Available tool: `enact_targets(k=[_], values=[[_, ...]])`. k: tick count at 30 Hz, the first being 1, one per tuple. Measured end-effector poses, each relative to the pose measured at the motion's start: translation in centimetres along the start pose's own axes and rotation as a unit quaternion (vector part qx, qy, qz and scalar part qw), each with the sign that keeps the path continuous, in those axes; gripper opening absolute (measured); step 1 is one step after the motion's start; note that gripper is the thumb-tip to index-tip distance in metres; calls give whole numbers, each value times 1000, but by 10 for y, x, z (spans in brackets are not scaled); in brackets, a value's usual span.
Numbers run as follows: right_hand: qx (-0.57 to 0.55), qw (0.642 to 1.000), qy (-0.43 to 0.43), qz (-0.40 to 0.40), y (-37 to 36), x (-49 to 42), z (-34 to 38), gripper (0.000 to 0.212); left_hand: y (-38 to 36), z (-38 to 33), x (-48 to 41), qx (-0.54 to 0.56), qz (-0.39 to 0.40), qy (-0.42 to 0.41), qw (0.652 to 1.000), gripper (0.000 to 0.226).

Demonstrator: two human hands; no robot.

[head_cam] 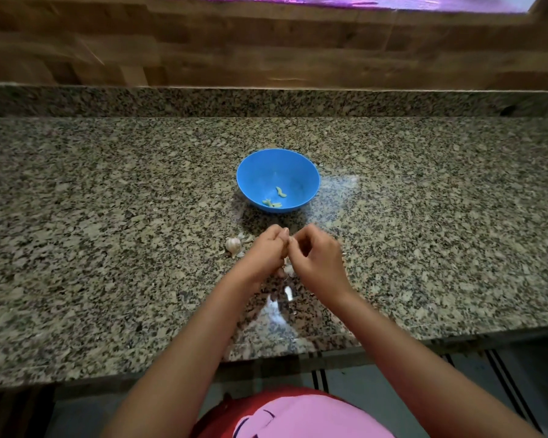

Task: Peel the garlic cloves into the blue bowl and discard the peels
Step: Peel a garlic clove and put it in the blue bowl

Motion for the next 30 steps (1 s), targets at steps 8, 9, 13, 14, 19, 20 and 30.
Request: enact_targets(k=[8,9,13,14,19,20,30], values=[[-124,985,-116,30,5,-11,-10,16,7,-3,7,23,-53,-64,996,7],[-114,988,-99,35,7,-11,-9,15,7,-3,10,35,-59,-68,995,4],[-74,996,-40,32,13,-12,0,13,10,-5,12,12,-110,-95,989,2],[-69,996,-42,38,14,-12,0,13,11,-6,12,4,-115,-95,989,3],[-184,971,-139,65,11,-12,-2,11,14,-7,14,1,-111,-79,991,8],[-223,958,-165,67,9,-11,-3,13,14,-7,14,-13,-112,-82,990,9],[-233,947,-210,76,0,-1,-10,14,13,-3,16,-28,-121,-41,991,5]])
Point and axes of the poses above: each hand's wrist, its own x-axis away from the middle knuckle, its own y-axis out of the back of the hand, z = x × y, the point moved 3 cm from there along -x, towards the middle knuckle, and after that the axes turned 3 degrees about z, right-handed, at the moved point
